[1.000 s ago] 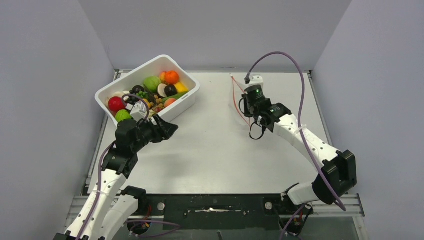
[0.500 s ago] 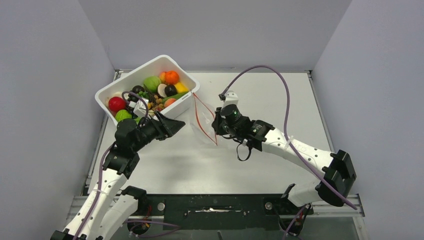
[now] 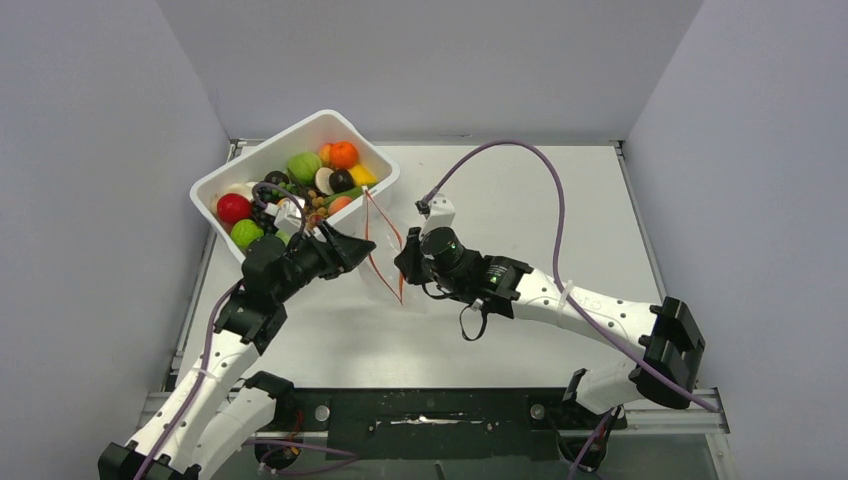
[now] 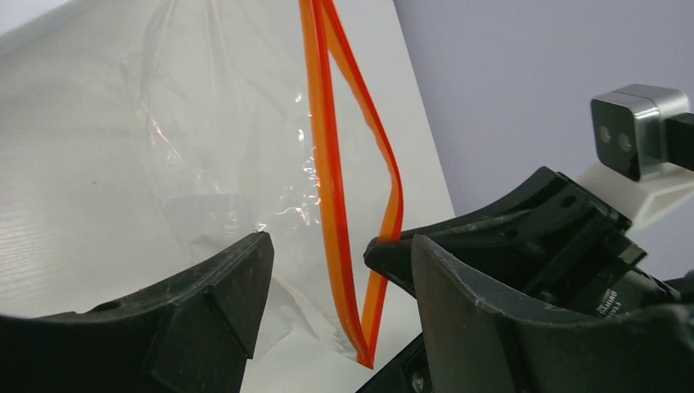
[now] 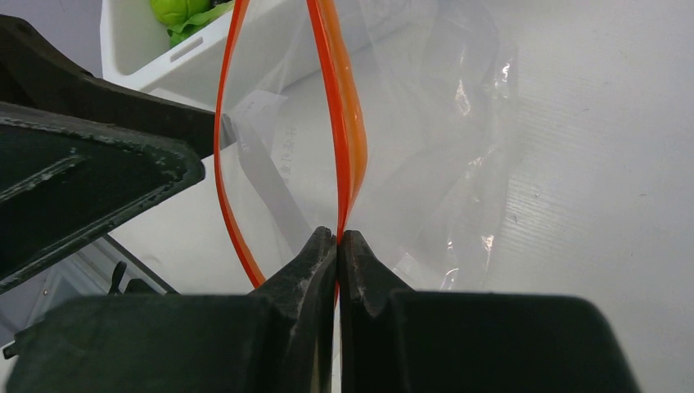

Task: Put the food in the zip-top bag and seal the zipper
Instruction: Pick up the zipper food storage bag at the corner of the board, then open the zipper of the food storage bag, then pick up the fake fruit from the bin.

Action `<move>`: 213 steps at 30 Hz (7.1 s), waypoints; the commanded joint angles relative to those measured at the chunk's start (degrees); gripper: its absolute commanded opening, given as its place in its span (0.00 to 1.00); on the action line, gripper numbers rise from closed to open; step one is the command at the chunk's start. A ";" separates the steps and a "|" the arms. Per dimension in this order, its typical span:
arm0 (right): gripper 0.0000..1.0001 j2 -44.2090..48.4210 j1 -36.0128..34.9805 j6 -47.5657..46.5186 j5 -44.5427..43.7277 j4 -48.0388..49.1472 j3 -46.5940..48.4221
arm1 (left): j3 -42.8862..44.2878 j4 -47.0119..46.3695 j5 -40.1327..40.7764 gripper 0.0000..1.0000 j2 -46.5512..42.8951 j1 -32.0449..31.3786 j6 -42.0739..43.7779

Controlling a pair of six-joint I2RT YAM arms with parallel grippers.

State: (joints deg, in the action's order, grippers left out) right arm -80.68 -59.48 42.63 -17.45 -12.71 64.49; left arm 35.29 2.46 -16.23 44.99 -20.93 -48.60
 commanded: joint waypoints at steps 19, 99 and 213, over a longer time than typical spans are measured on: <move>0.00 -2.52 -3.75 -0.84 -5.89 9.28 1.10 | 4.87 9.96 9.50 0.37 4.94 -1.65 7.72; 0.00 16.74 6.35 -6.63 -3.32 -2.16 -7.92 | 13.91 15.57 20.08 0.71 -2.05 -1.04 18.63; 0.00 5.97 2.70 0.26 -2.73 3.68 -2.35 | 18.24 17.30 -20.51 0.40 7.97 16.10 14.45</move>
State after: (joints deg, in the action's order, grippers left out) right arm -73.58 -56.40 41.74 -20.34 -14.22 58.72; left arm 53.95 26.89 -28.95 56.66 -2.79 -28.73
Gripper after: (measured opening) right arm 0.032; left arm 0.553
